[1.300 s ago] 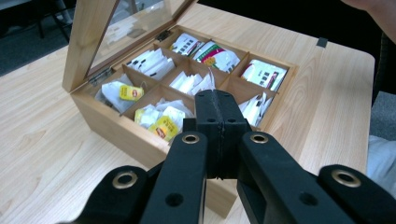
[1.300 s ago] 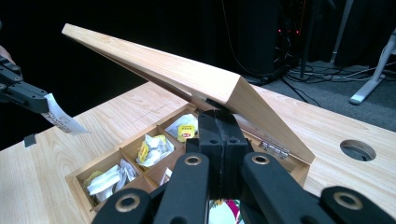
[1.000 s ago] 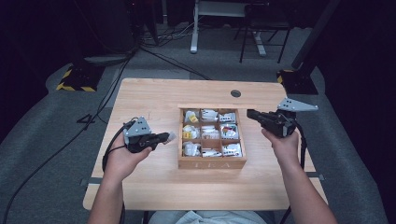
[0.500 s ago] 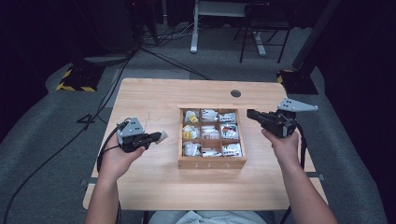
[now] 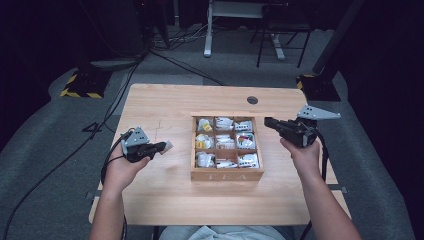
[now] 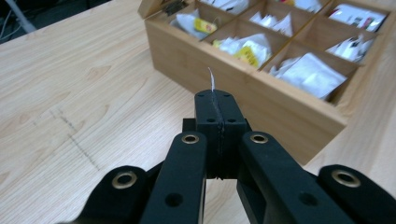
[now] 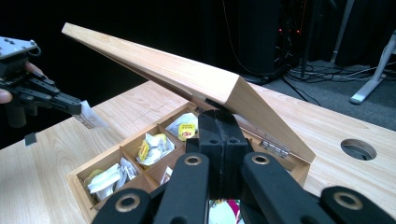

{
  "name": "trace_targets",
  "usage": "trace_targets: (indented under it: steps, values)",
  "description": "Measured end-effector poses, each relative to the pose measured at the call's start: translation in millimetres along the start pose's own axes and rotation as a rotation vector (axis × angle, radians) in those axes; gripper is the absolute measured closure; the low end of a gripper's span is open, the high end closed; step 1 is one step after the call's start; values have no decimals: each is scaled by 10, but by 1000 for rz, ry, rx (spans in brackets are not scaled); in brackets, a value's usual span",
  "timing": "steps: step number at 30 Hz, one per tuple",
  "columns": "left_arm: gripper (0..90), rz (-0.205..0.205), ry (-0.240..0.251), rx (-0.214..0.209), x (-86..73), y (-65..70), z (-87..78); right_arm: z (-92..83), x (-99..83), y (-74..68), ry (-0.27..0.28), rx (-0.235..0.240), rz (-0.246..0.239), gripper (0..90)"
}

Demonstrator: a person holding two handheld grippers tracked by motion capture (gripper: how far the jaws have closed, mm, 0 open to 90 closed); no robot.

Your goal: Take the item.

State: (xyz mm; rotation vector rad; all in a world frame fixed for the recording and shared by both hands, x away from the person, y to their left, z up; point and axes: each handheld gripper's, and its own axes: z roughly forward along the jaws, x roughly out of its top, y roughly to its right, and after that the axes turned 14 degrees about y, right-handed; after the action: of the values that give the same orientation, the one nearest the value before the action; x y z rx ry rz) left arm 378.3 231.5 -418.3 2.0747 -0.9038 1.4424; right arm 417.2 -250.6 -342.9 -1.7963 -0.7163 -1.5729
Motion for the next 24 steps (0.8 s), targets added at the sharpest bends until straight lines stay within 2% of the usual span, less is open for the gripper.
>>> trace_targets:
  steps: [2, 3, 11, 19, 24]
  values:
    - [900, 15, -13, 16, -12, -10, 7, 0, -1, 0, 0, 0, 0, 900]
    - [900, 26, -34, 33, -43, -26, 30, -1, -1, 0, -2, -1, -1, 900]
    - [900, 9, -61, 35, -169, -90, 115, 9, -11, 6, -5, 1, 4, 900]
    - [900, 37, -92, 50, -216, -98, 163, 16, -23, 8, -9, 1, 4, 900]
    - [900, 26, -100, 34, -238, -89, 179, 16, -23, 9, -9, 2, 4, 900]
